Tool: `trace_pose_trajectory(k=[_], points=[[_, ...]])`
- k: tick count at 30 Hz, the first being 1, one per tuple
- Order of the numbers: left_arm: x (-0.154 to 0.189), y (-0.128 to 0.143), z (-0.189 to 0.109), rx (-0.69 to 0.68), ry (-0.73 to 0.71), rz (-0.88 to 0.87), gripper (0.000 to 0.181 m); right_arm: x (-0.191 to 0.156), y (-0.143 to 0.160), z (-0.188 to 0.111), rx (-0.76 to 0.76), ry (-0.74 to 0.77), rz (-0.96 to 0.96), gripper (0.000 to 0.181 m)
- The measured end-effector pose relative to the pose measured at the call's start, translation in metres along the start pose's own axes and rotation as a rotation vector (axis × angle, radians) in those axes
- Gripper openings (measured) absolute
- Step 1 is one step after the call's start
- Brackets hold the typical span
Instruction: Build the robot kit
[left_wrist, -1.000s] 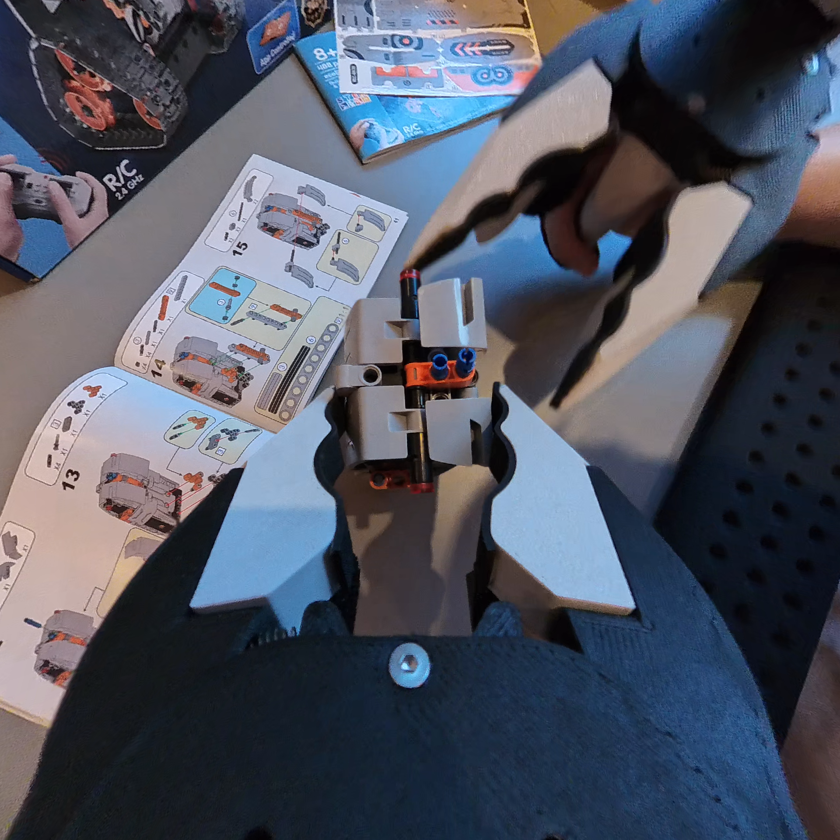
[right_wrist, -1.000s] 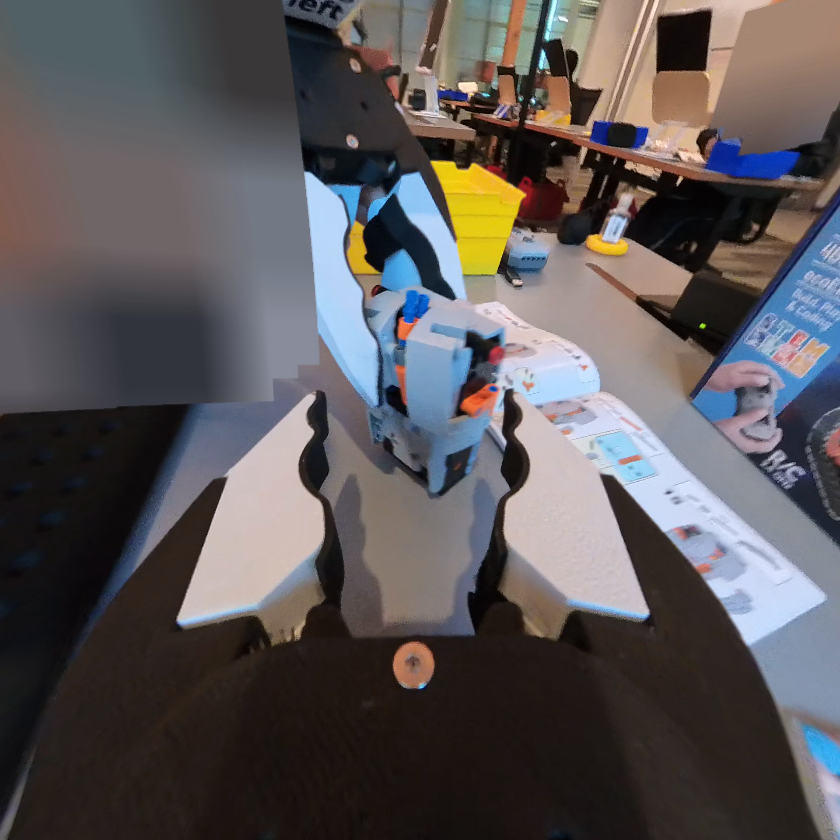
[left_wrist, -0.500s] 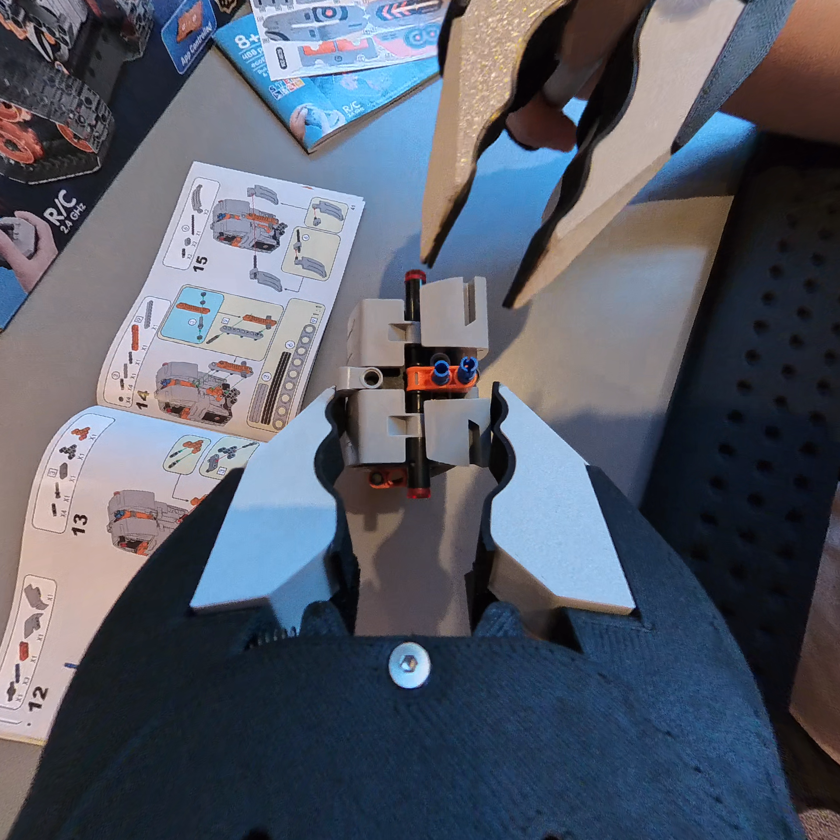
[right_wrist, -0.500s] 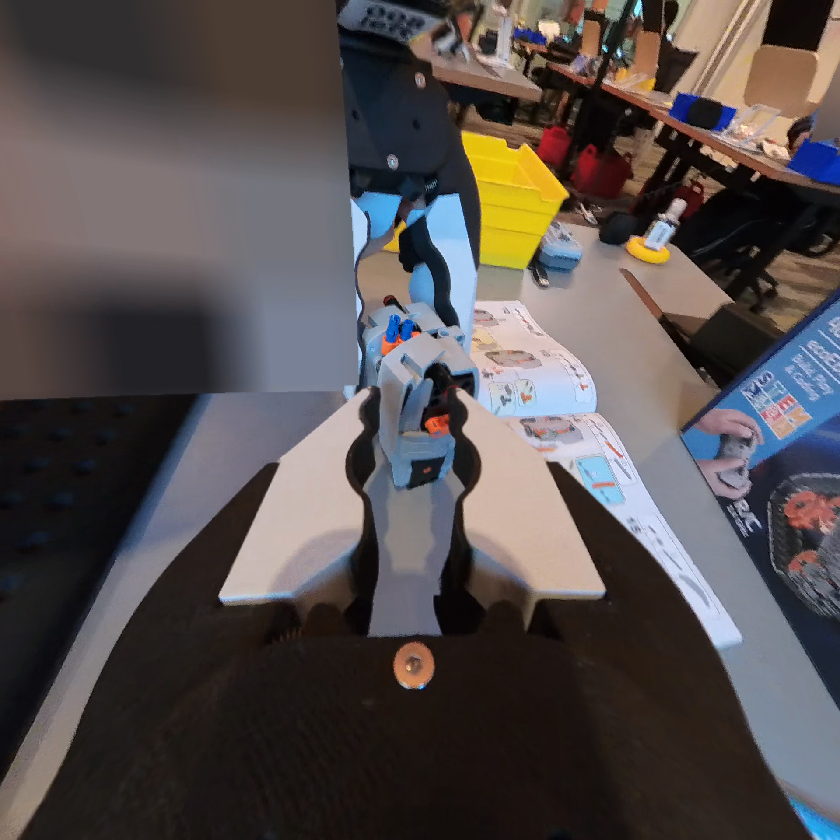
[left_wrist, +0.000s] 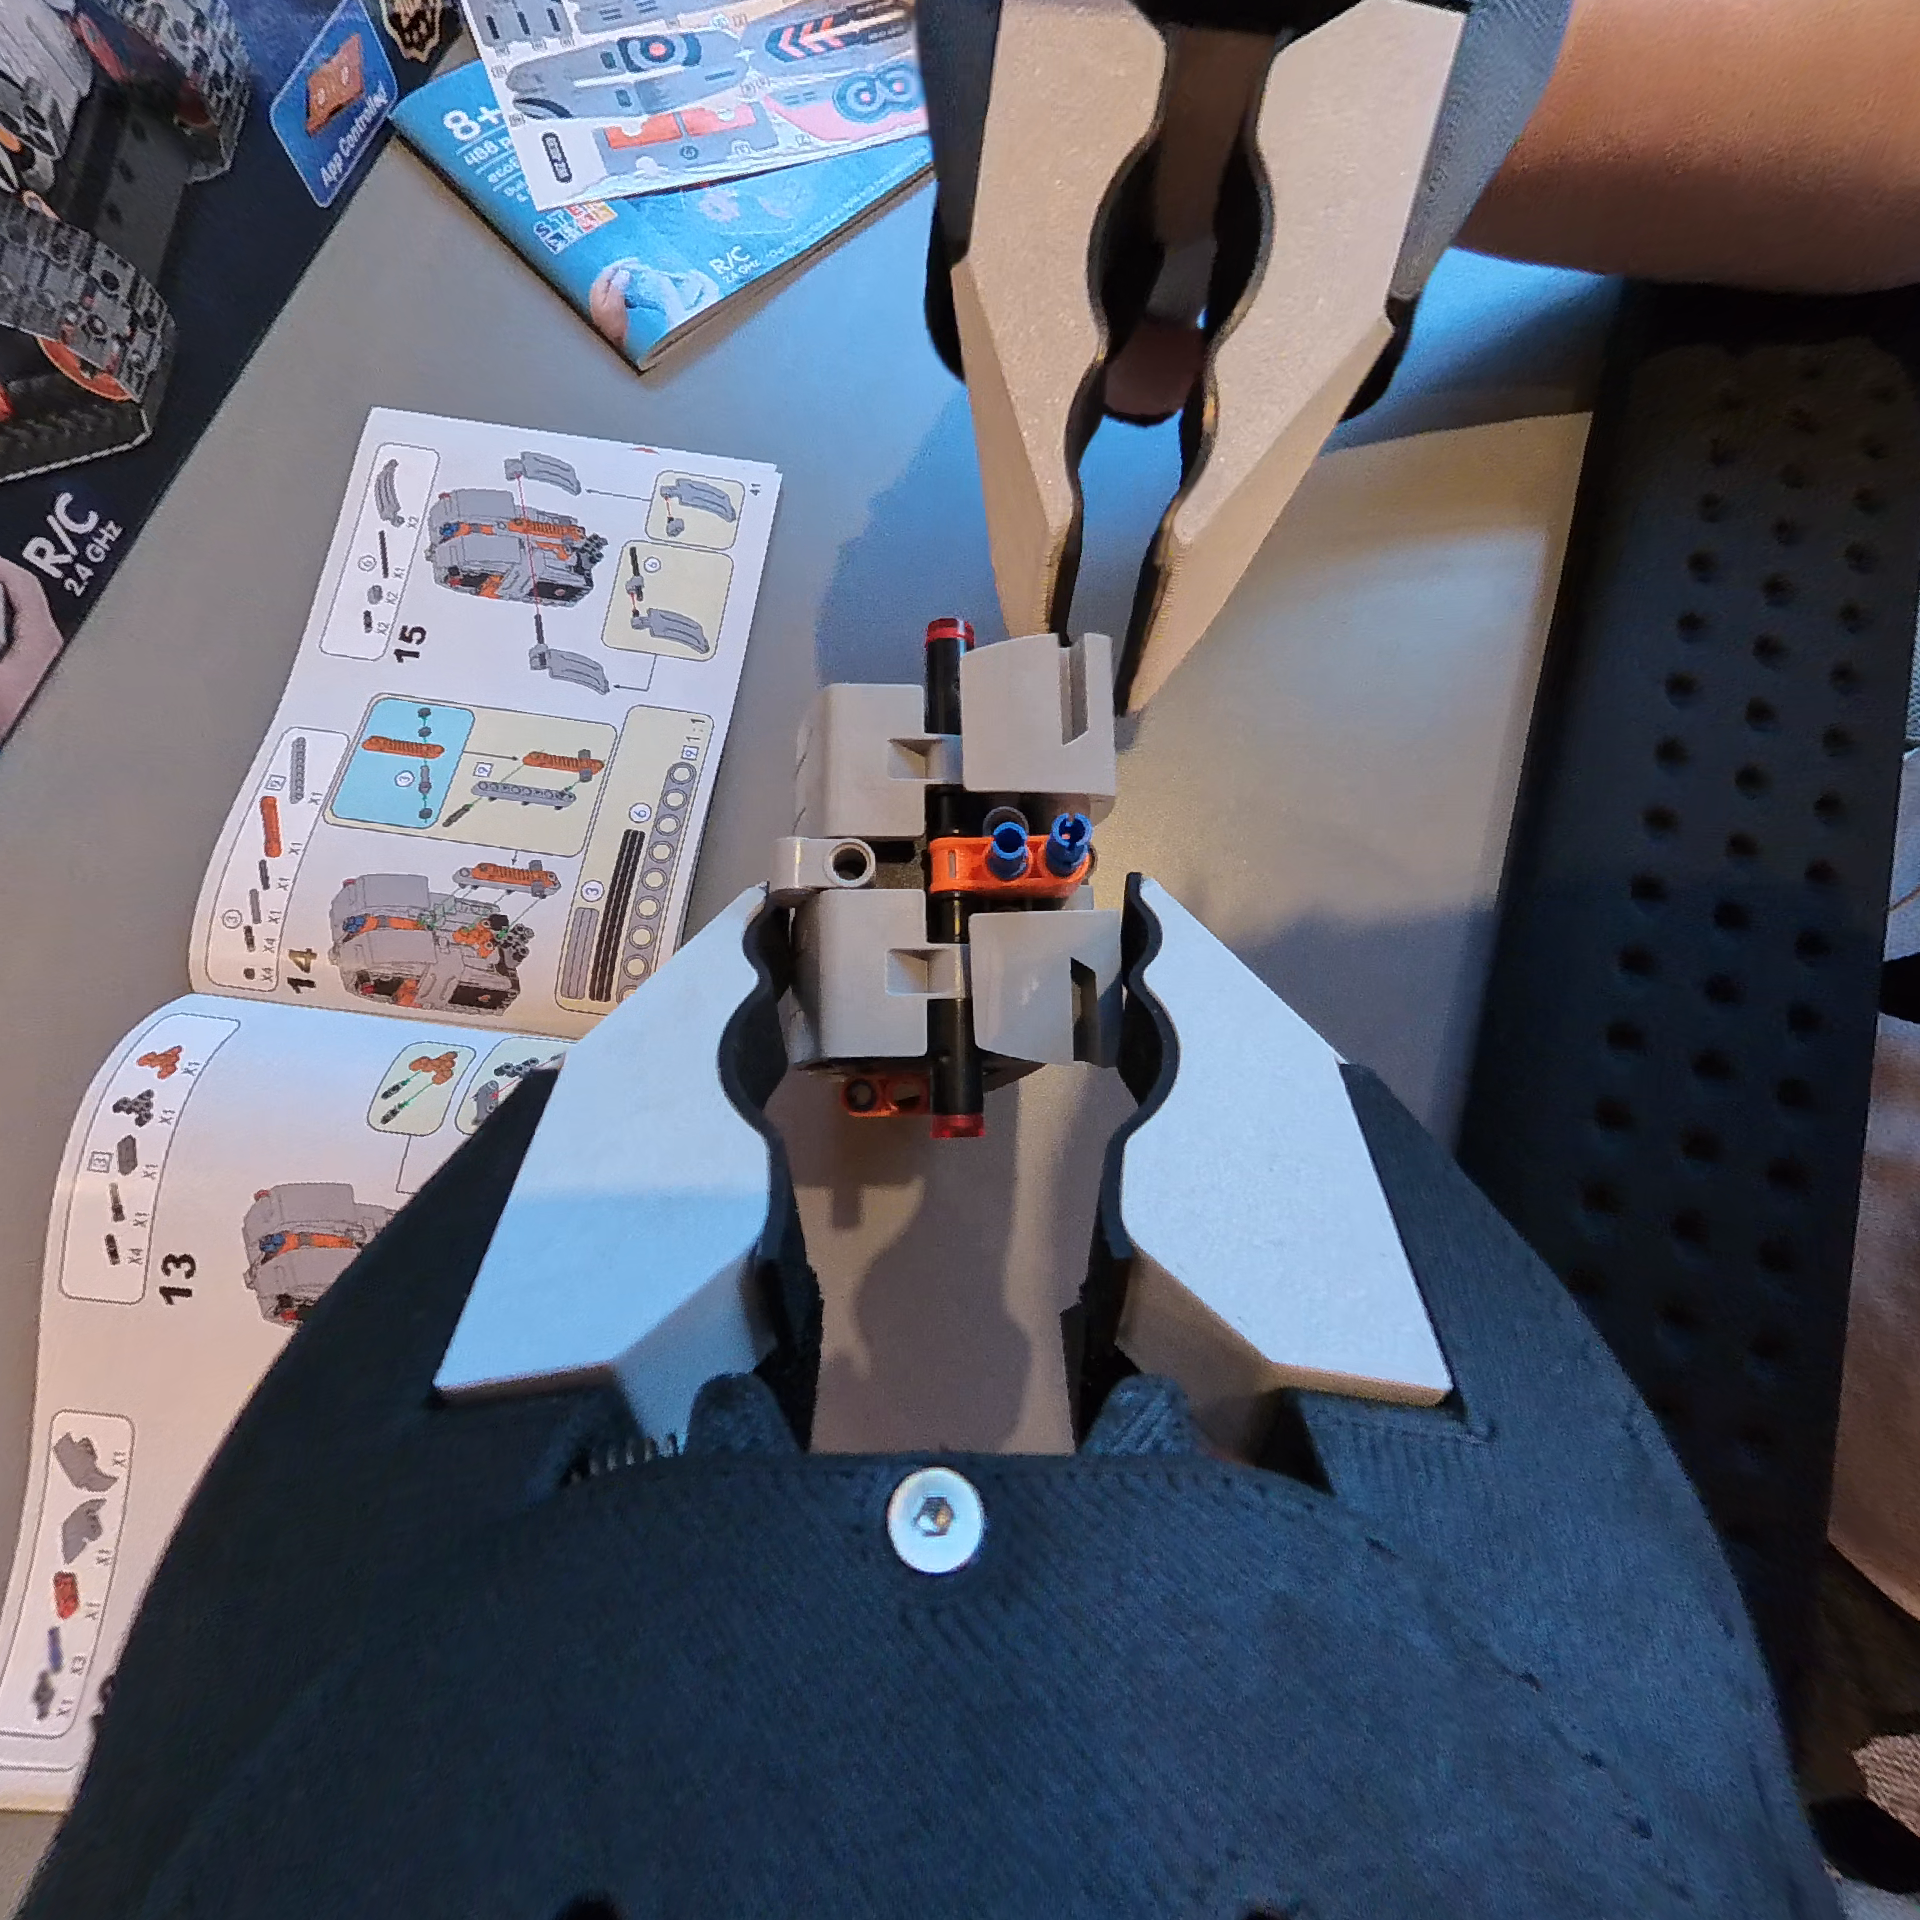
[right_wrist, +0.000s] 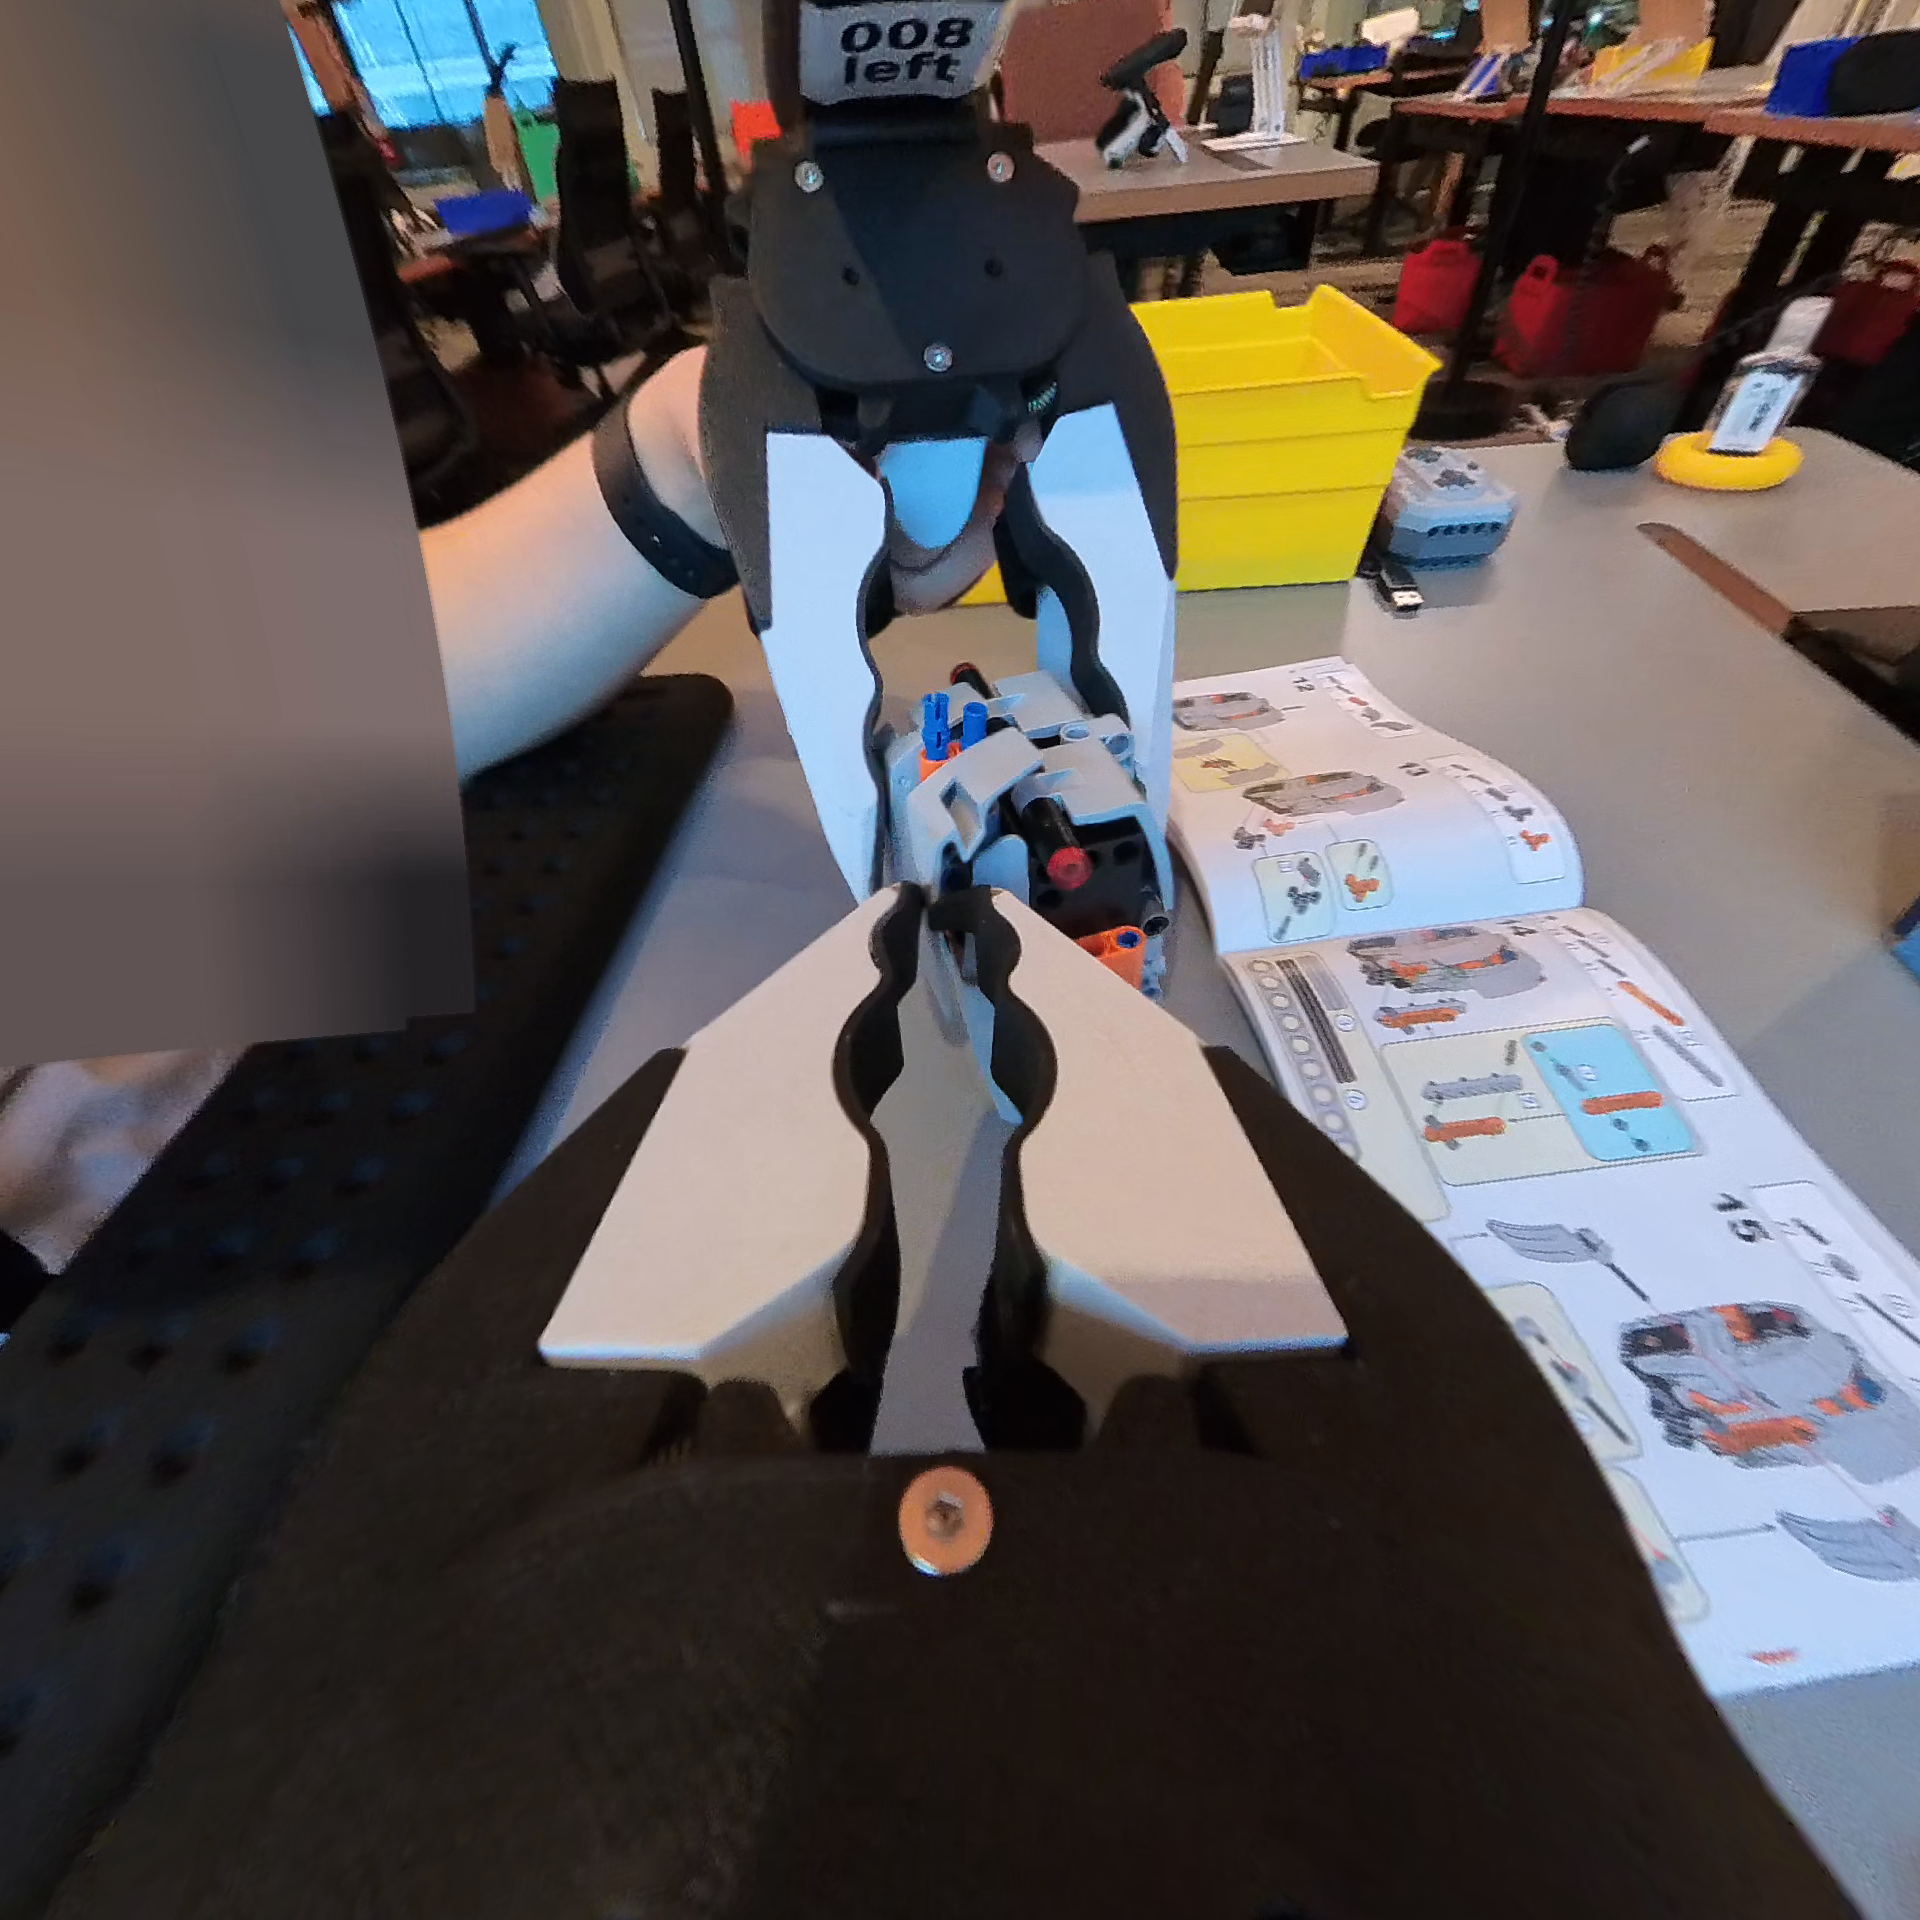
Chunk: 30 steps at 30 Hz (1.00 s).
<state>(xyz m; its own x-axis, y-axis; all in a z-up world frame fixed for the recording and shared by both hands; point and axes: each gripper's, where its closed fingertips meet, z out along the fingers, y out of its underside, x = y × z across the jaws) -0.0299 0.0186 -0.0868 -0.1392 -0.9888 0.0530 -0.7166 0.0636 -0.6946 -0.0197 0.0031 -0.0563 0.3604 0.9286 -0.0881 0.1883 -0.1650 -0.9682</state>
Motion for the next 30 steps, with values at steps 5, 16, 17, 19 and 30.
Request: trace_pose_trajectory(k=[5, 16, 17, 19, 30], points=[[0.0, -0.002, 0.0, 0.033, 0.017, -0.005, 0.062, 0.0, 0.0, -0.001, 0.04, -0.056, 0.052, 0.006], [0.002, -0.001, -0.001, 0.05, 0.03, 0.022, 0.063, -0.006, 0.003, 0.003, -0.025, -0.017, -0.071, 0.016], [0.003, -0.001, -0.001, 0.053, 0.036, 0.03, 0.063, -0.009, 0.003, 0.005, -0.017, -0.022, -0.076, 0.016], [0.004, 0.0, -0.001, 0.058, 0.046, 0.045, 0.062, -0.011, 0.003, 0.007, -0.012, -0.013, -0.094, 0.015], [0.004, -0.004, 0.0, 0.1, 0.059, 0.022, 0.063, -0.011, 0.002, 0.006, 0.054, -0.074, 0.008, 0.0]])
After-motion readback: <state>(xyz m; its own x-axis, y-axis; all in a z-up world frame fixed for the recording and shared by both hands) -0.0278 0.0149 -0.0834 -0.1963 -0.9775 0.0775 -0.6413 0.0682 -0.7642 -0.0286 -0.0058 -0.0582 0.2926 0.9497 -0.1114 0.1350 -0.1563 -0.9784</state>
